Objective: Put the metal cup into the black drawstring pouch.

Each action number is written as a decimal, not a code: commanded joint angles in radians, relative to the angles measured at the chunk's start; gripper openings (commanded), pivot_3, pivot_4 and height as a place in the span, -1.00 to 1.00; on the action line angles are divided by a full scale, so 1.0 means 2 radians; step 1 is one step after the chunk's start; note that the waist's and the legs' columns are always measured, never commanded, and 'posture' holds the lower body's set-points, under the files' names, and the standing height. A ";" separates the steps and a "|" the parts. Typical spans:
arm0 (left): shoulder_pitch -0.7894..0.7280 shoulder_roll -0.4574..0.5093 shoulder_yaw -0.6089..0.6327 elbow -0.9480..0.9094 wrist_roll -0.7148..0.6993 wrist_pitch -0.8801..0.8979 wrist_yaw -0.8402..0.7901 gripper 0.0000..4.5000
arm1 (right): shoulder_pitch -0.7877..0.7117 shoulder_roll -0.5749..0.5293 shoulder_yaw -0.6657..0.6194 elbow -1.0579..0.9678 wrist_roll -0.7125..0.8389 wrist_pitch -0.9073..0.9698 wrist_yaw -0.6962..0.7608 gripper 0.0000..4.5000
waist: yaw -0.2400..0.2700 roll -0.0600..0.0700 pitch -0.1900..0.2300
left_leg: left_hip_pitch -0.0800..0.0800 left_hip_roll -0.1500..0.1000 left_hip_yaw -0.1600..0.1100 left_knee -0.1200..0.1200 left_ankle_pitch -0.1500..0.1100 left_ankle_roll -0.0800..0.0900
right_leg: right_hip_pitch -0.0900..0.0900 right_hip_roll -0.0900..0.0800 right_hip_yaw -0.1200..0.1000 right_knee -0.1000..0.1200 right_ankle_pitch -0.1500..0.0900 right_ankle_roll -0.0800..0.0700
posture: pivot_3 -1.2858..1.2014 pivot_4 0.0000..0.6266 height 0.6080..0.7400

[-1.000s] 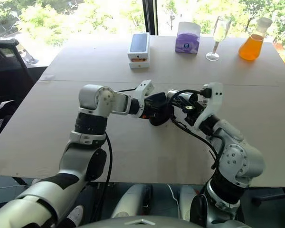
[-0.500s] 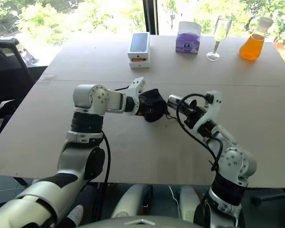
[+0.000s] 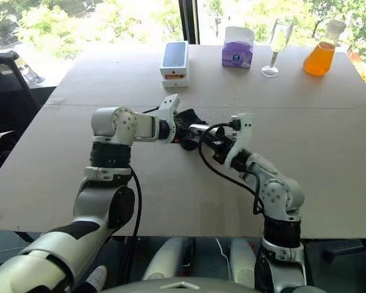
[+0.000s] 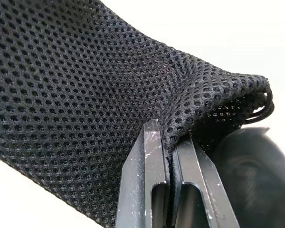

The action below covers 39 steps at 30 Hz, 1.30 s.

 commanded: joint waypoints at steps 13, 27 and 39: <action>0.014 -0.008 0.020 -0.110 -0.032 0.077 0.000 -1.00 | -0.007 -0.012 0.123 0.099 -0.143 -0.181 0.004 -0.97 | -0.001 0.000 0.000 | 0.000 0.000 0.000 0.000 0.000 0.000 | 0.000 0.000 0.000 0.000 0.000 0.000 | 0.03 -0.52 1.00; 0.013 -0.004 0.019 -0.166 -0.102 0.082 0.052 -1.00 | -0.052 0.030 0.121 0.182 -0.140 -0.272 0.051 -0.97 | -0.003 -0.001 0.000 | 0.001 0.000 0.000 0.000 0.000 0.000 | 0.000 0.000 0.000 0.000 0.000 0.000 | 0.03 -0.52 1.00; 0.026 -0.040 0.131 -0.101 -0.160 0.082 0.165 -1.00 | -0.056 0.081 0.026 0.194 -0.015 -0.241 0.047 -0.97 | -0.001 -0.001 0.000 | 0.000 0.000 -0.001 0.000 0.000 0.000 | 0.000 0.000 0.000 0.000 0.000 0.000 | 0.03 -0.52 1.00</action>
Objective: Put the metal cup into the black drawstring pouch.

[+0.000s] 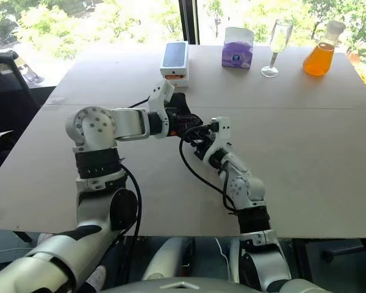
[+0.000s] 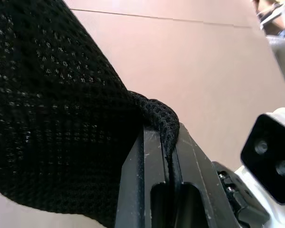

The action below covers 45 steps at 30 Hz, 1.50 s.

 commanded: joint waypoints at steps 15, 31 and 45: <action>-0.076 -0.048 0.131 0.111 -0.133 0.015 0.180 -1.00 | -0.048 0.035 0.027 0.019 0.035 -0.048 0.051 -0.97 | -0.001 0.000 0.000 | 0.000 0.000 0.000 0.000 0.000 0.000 | 0.000 0.000 0.000 0.000 0.000 0.000 | 0.03 -0.52 1.00; -0.116 -0.022 0.132 0.180 -0.209 0.015 0.237 -1.00 | -0.108 -0.064 0.160 0.117 -0.260 -0.288 0.060 -0.97 | -0.001 -0.002 0.001 | 0.000 0.000 0.000 0.000 0.000 0.000 | 0.000 0.000 0.000 0.000 0.000 0.000 | 0.03 -0.52 1.00; -0.086 -0.011 0.118 0.172 -0.317 0.015 0.307 -1.00 | -0.129 -0.015 0.097 0.135 -0.183 -0.255 0.079 -0.97 | -0.001 -0.004 0.002 | 0.000 0.000 0.000 0.000 0.001 -0.001 | 0.000 0.000 0.000 0.000 0.000 0.000 | 0.03 -0.52 1.00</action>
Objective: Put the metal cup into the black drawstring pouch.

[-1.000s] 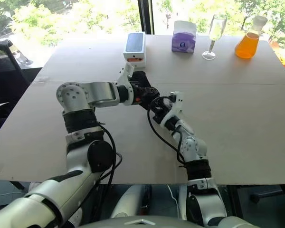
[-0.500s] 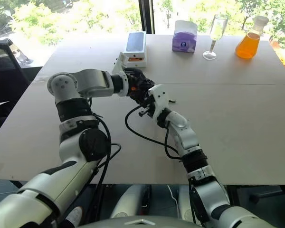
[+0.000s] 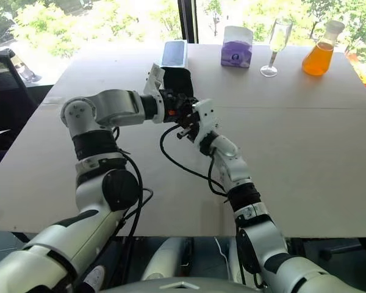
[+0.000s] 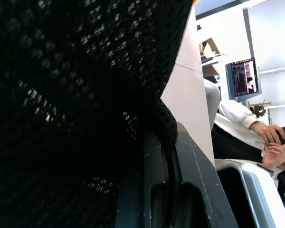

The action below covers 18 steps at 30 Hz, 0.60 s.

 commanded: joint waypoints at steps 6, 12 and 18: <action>-0.014 -0.003 0.004 0.019 -0.006 0.013 0.020 -1.00 | -0.014 0.014 0.010 -0.037 -0.016 -0.011 -0.024 -0.97 | -0.002 0.000 0.000 | 0.000 0.000 0.000 0.000 0.000 0.000 | 0.000 0.000 0.000 0.000 0.000 0.000 | 0.03 -0.52 1.00; -0.006 -0.013 0.014 0.014 -0.012 0.010 0.034 -1.00 | -0.015 -0.006 0.057 -0.029 -0.072 -0.048 -0.003 -0.97 | 0.000 0.000 0.000 | 0.000 0.000 0.000 0.000 0.000 0.000 | 0.000 0.000 0.000 0.000 0.000 0.000 | 0.03 -0.52 1.00; -0.017 -0.027 0.023 0.023 -0.011 -0.014 0.051 -1.00 | -0.007 -0.023 0.118 -0.013 -0.130 -0.087 0.024 -0.97 | -0.001 -0.001 0.000 | 0.000 0.000 0.000 0.000 0.000 0.000 | 0.000 0.001 0.000 0.000 0.000 0.000 | 0.03 -0.52 1.00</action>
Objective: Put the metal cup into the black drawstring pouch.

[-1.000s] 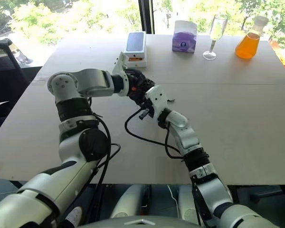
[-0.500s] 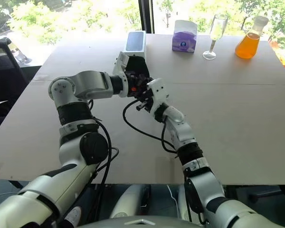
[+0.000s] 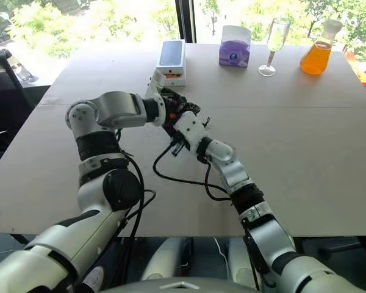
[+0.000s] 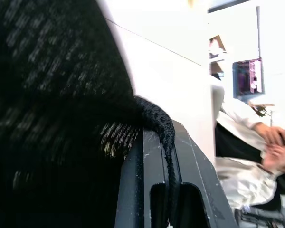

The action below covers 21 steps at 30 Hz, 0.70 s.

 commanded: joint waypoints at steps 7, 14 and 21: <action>0.016 -0.014 0.015 -0.024 -0.036 0.006 0.018 -1.00 | -0.046 0.072 -0.153 0.009 0.161 0.089 -0.058 -0.97 | 0.005 -0.001 0.000 | 0.000 0.000 0.000 0.000 0.000 0.000 | 0.000 -0.001 0.000 0.000 0.000 0.000 | 0.03 -0.52 1.00; 0.018 -0.042 0.000 -0.029 -0.062 -0.021 0.037 -1.00 | -0.052 0.108 -0.116 -0.004 0.171 0.095 -0.046 -0.97 | 0.001 -0.001 0.000 | 0.000 0.000 0.000 0.000 0.000 0.000 | 0.000 0.000 0.000 0.000 0.000 0.000 | 0.03 -0.52 1.00; 0.019 -0.067 -0.007 -0.033 -0.112 -0.053 0.064 -1.00 | -0.036 0.073 -0.002 0.021 0.043 0.005 -0.022 -0.97 | 0.003 -0.001 0.000 | 0.000 0.000 0.000 0.000 0.000 0.000 | 0.000 0.000 0.000 0.000 0.000 0.000 | 0.03 -0.52 1.00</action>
